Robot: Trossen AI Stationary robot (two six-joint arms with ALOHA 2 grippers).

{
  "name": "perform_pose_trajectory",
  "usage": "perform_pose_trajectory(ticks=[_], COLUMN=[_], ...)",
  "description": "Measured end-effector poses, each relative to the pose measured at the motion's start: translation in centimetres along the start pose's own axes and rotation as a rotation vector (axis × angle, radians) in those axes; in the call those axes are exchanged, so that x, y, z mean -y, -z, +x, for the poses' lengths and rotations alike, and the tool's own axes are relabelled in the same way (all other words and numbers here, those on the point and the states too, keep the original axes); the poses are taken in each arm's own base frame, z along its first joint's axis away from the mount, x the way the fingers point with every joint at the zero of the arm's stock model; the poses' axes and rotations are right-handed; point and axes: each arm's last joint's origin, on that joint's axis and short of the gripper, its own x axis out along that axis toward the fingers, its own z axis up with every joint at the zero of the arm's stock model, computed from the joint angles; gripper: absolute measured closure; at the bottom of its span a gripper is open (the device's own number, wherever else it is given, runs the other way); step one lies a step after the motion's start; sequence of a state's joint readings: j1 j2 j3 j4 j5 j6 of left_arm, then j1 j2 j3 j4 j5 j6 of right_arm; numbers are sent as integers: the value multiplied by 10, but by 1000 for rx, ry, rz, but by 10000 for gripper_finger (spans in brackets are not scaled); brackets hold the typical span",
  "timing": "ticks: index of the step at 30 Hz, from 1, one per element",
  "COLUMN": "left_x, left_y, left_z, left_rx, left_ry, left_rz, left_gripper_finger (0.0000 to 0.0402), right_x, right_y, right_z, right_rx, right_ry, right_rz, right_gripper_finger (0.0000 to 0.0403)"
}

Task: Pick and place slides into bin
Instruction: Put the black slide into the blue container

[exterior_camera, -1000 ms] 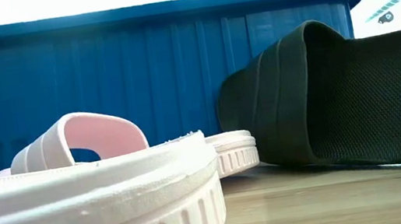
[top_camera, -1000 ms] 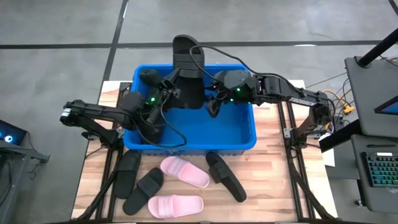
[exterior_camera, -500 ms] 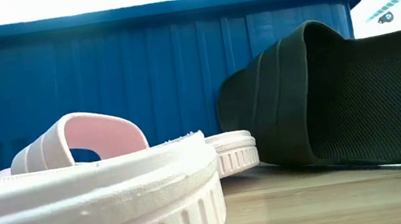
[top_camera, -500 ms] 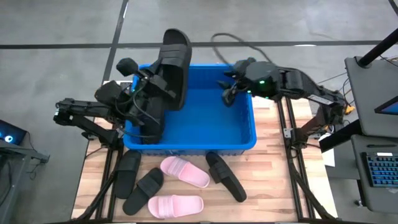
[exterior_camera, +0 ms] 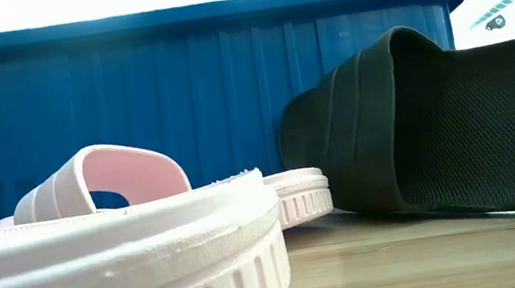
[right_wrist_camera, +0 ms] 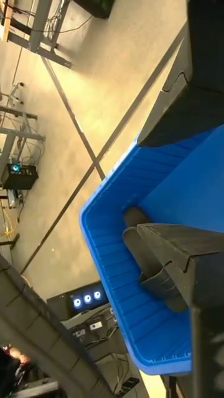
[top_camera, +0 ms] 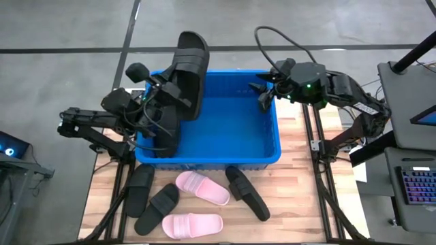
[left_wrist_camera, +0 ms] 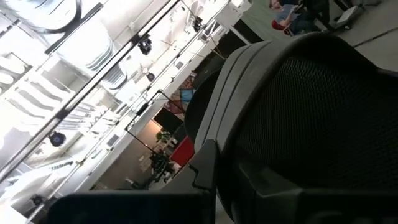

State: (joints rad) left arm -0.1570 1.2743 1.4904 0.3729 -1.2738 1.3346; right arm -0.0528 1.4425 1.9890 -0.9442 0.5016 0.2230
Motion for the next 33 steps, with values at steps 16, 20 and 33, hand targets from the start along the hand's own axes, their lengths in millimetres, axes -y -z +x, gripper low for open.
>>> perform_pose_trajectory(ticks=[16,20,33], left_x=[4,-3,14], left_y=[-6,-6,6], left_z=[2,9,35], left_rx=[203,197,-61], left_ry=[199,343,346], left_rz=[-384,-414,-184], left_gripper_finger=[401,401,401], right_x=[-6,-7,-6], right_y=[22,25,27], right_z=[19,23,21], right_rx=[-83,-93,-96], right_ry=[17,20,32], right_rz=[-34,-29,79], right_gripper_finger=[202,202,202])
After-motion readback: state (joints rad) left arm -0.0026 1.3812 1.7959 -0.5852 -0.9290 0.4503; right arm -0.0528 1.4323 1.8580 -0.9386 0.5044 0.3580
